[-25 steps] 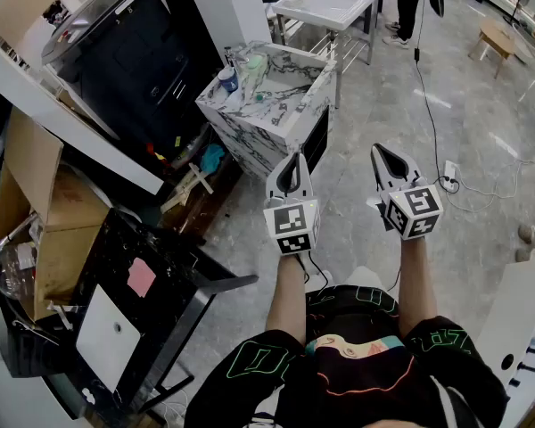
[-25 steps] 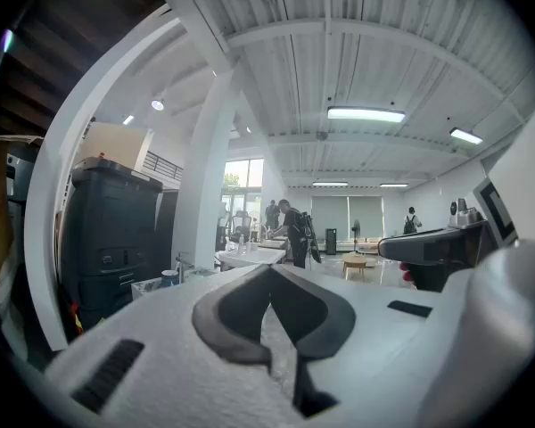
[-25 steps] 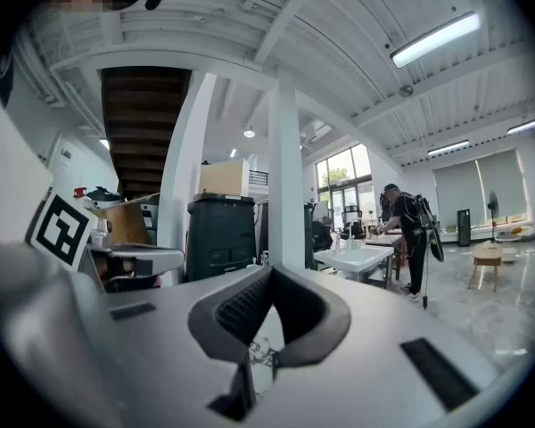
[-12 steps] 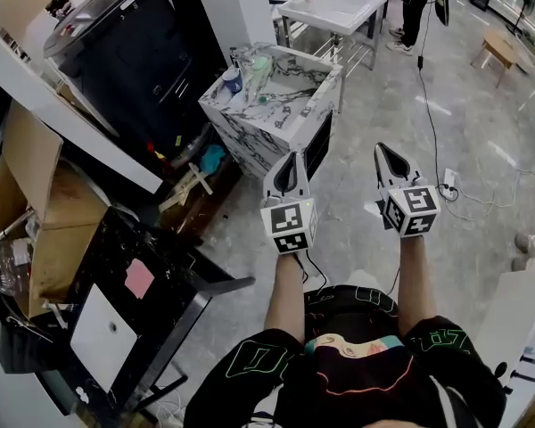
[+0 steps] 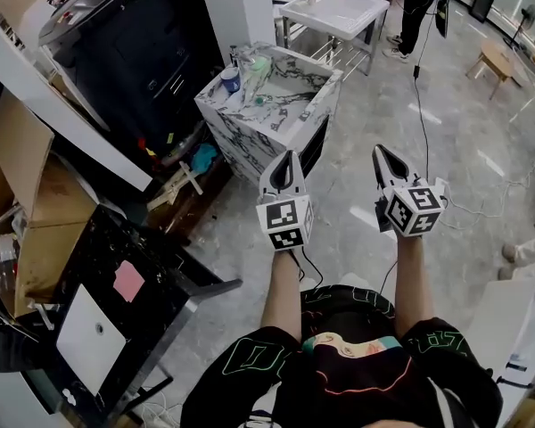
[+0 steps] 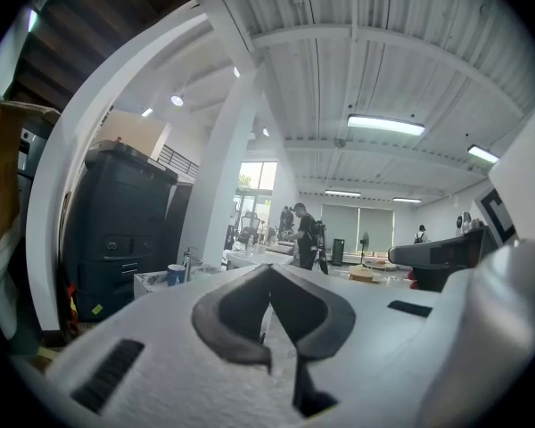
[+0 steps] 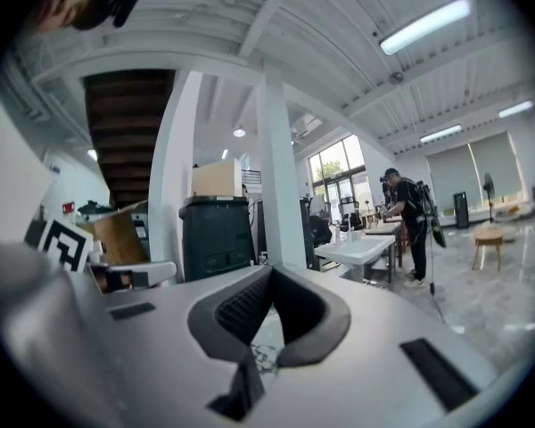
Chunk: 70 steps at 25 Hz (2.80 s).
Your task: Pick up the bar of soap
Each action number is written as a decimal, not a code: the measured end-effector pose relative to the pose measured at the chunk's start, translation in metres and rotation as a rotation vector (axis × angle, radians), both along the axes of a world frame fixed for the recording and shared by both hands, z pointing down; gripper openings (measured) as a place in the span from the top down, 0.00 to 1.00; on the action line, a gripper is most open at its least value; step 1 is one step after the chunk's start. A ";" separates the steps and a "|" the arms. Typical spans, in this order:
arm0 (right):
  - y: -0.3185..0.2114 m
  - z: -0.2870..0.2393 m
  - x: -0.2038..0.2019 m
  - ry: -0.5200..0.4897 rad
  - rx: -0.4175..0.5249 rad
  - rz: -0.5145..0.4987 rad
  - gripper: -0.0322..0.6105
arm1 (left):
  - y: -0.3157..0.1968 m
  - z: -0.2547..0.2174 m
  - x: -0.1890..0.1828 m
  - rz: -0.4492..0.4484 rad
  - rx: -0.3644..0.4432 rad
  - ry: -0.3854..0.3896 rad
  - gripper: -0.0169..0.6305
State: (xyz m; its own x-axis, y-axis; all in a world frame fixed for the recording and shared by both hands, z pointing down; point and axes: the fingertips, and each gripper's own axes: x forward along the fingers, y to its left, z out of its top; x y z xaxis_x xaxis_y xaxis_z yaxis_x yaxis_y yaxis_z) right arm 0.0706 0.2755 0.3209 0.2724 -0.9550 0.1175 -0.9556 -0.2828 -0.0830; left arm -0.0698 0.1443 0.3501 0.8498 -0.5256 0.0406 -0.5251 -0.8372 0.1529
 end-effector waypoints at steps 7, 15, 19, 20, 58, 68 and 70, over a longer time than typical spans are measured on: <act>0.007 0.002 0.020 0.011 -0.031 0.043 0.94 | 0.001 0.005 0.026 0.049 -0.024 0.017 0.96; 0.003 0.005 0.029 0.015 -0.047 0.033 0.94 | -0.004 0.006 0.039 0.049 -0.040 0.027 0.96; -0.004 0.003 0.038 0.005 -0.032 0.025 0.94 | -0.012 0.009 0.042 0.031 -0.042 0.019 0.96; -0.008 0.004 0.041 -0.001 -0.027 0.020 0.94 | -0.015 0.010 0.042 0.024 -0.041 0.014 0.96; -0.286 0.070 0.243 -0.190 -0.072 -0.392 0.94 | -0.200 0.060 0.188 -0.378 -0.123 -0.176 0.96; -0.345 0.085 0.247 -0.109 -0.109 -0.464 0.94 | -0.256 0.087 0.222 -0.369 -0.160 -0.132 0.96; -0.361 0.081 0.256 -0.104 -0.111 -0.457 0.94 | -0.264 0.089 0.230 -0.359 -0.165 -0.133 0.96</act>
State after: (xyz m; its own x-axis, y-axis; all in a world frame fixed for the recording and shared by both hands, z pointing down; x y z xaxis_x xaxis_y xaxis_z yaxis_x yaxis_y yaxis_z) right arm 0.3263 -0.0852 0.4024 -0.1913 -0.9542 0.2299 -0.9722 0.1520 -0.1779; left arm 0.1600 -0.1196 0.4388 0.5953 -0.7648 0.2463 -0.8035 -0.5671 0.1811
